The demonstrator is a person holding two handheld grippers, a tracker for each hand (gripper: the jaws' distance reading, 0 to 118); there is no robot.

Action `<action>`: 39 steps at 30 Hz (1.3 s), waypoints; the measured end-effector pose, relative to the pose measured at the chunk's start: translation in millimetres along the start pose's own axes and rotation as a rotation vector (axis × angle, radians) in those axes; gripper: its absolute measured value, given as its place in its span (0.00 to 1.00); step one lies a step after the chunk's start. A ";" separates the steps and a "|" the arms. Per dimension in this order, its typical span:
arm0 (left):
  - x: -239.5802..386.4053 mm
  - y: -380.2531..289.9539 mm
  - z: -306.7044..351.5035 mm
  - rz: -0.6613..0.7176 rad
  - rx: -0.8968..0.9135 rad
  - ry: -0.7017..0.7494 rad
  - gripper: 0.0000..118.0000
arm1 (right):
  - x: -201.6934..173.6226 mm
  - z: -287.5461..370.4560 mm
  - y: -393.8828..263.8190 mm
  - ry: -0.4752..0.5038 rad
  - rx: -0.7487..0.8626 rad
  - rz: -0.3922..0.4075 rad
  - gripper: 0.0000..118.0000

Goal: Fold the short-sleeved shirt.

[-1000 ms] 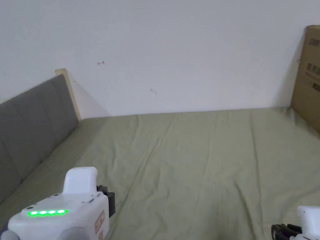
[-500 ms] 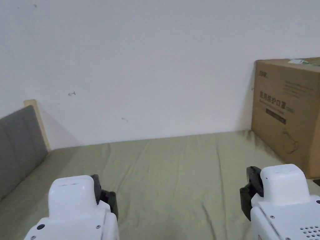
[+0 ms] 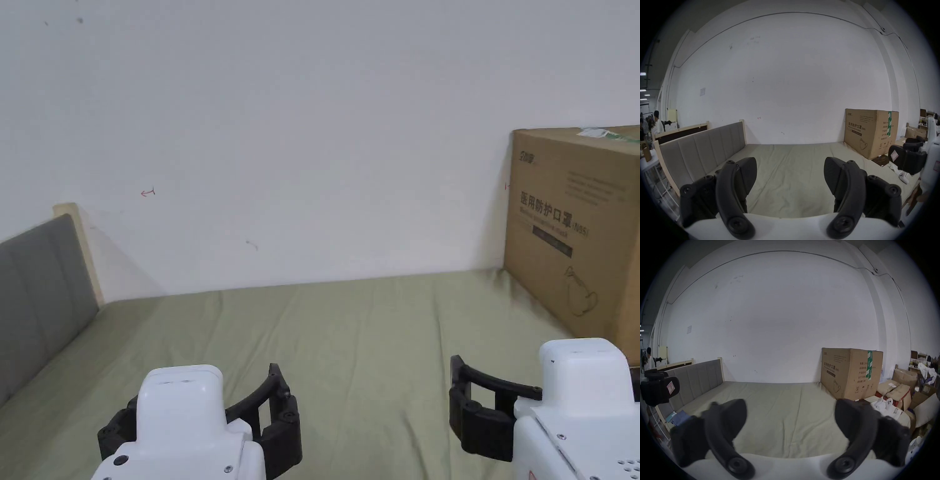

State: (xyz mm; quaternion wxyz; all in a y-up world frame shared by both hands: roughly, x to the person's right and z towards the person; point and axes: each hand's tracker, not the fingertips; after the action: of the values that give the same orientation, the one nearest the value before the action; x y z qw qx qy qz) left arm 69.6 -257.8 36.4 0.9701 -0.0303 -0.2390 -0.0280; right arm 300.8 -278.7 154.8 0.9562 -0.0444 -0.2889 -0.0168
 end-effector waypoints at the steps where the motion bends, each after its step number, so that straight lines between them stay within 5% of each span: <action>1: -0.6 0.7 -0.7 0.007 -0.008 -0.007 0.77 | 1.7 0.6 -1.6 0.000 0.005 -0.006 0.97; 13: -7.1 -4.7 -16.3 0.108 -0.097 -0.153 0.78 | -12.8 4.3 0.4 -0.013 -0.013 0.022 0.97; 22: 2.8 -10.9 -19.7 0.014 -0.119 0.092 0.77 | -11.1 -1.6 -0.5 0.002 -0.038 0.000 0.97; 39: -4.2 1.6 -24.5 0.037 -0.143 0.023 0.78 | -8.2 -13.7 -7.7 -0.008 -0.045 0.006 0.97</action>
State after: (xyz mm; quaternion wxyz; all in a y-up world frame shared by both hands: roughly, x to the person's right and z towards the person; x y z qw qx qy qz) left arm 77.2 -257.8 12.7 0.9685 -0.1034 -0.2247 -0.0275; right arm 301.1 -287.7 139.4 0.9537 -0.0667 -0.2924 -0.0201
